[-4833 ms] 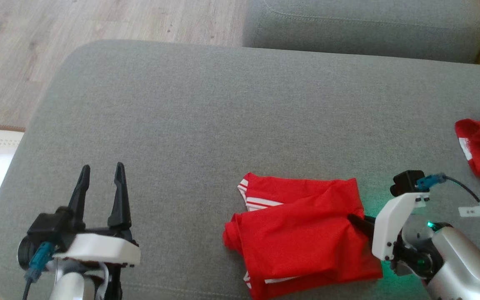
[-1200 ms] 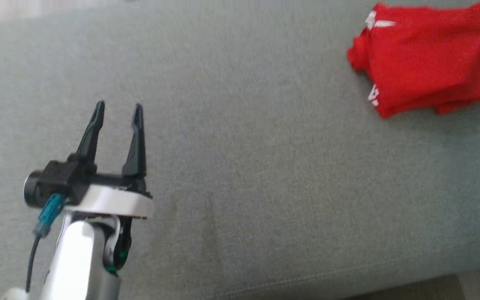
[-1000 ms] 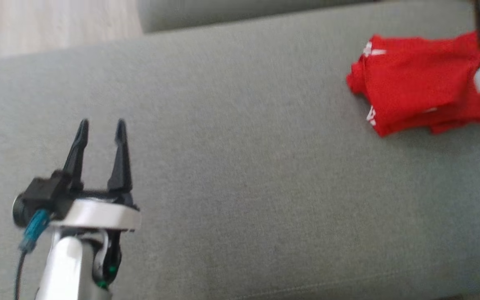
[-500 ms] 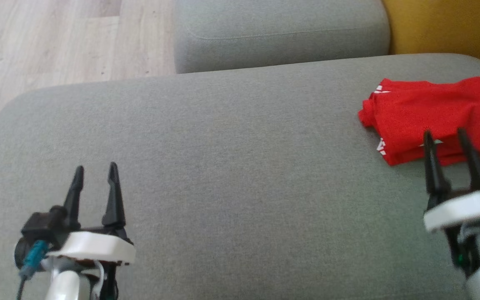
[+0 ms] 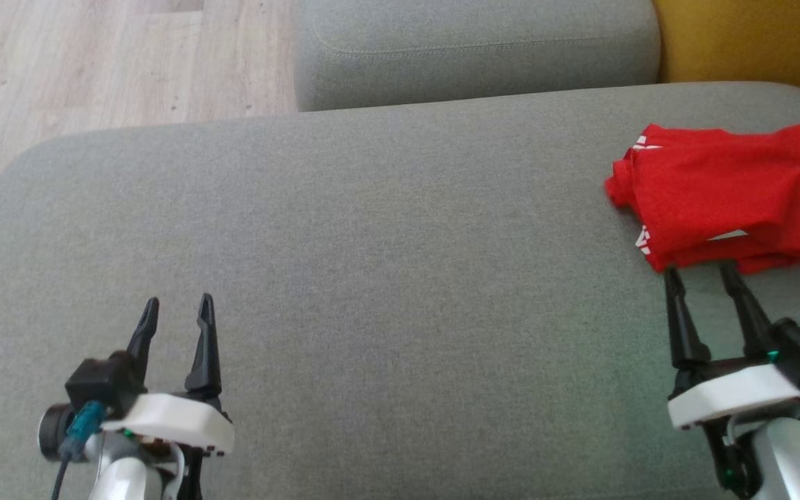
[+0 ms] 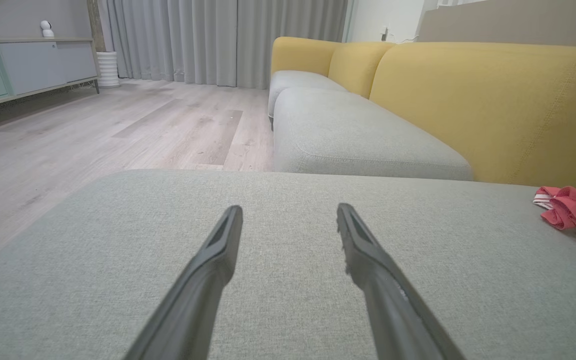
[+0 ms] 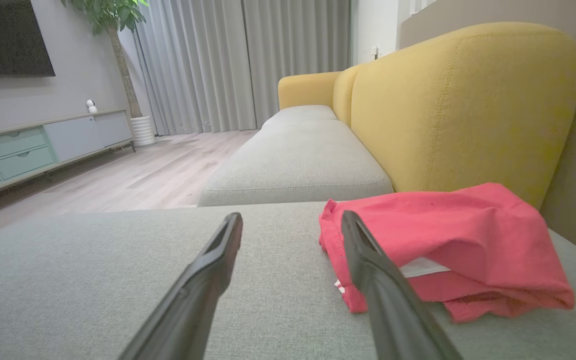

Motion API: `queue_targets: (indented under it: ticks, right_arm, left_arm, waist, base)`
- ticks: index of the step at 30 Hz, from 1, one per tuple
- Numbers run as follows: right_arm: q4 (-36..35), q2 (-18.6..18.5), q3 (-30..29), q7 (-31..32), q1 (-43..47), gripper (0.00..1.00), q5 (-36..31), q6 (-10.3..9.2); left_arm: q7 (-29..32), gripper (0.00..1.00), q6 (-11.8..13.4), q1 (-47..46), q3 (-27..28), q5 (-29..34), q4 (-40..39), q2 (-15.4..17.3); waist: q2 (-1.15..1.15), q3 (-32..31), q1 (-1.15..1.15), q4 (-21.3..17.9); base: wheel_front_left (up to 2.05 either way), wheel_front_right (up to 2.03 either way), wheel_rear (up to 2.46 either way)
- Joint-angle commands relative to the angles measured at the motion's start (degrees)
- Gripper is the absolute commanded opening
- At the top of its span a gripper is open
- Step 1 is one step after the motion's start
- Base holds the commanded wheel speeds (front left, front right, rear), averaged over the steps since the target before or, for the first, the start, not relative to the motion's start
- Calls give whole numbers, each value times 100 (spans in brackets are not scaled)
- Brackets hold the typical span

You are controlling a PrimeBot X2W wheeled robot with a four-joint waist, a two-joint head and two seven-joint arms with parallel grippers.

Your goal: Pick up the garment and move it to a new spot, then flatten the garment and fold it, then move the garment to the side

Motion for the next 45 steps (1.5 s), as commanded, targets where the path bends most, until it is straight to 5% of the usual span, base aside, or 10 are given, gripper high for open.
queue_targets:
  ticks: [1, 22, 23, 45]
  right_arm:
    - [-145, -14, 147, -63, -207, 100, -67, 37]
    - [-34, -12, 257, -63, -251, 100, 27, 37]
    - [121, 66, 158, 0, -37, 0, 17, 0]
    - [314, 246, 18, 324, 86, 0, 1127, 1]
  left_arm:
    - [-31, 100, -16, -375, 230, 64, -144, 25]
    - [-31, 100, 93, -404, 169, -11, -48, 16]
    - [0, 0, 74, -118, -22, 25, 126, -3]
    - [320, 0, 1, 3, 94, -1206, 365, -15]
  waist:
    - [0, 13, 0, 0]
    - [0, 10, 0, -11]
    - [0, 10, 0, -12]
    - [0, 14, 0, -11]
  base:
    - [0, 0, 0]
    - [0, 0, 0]
    - [0, 0, 0]
    - [0, 0, 0]
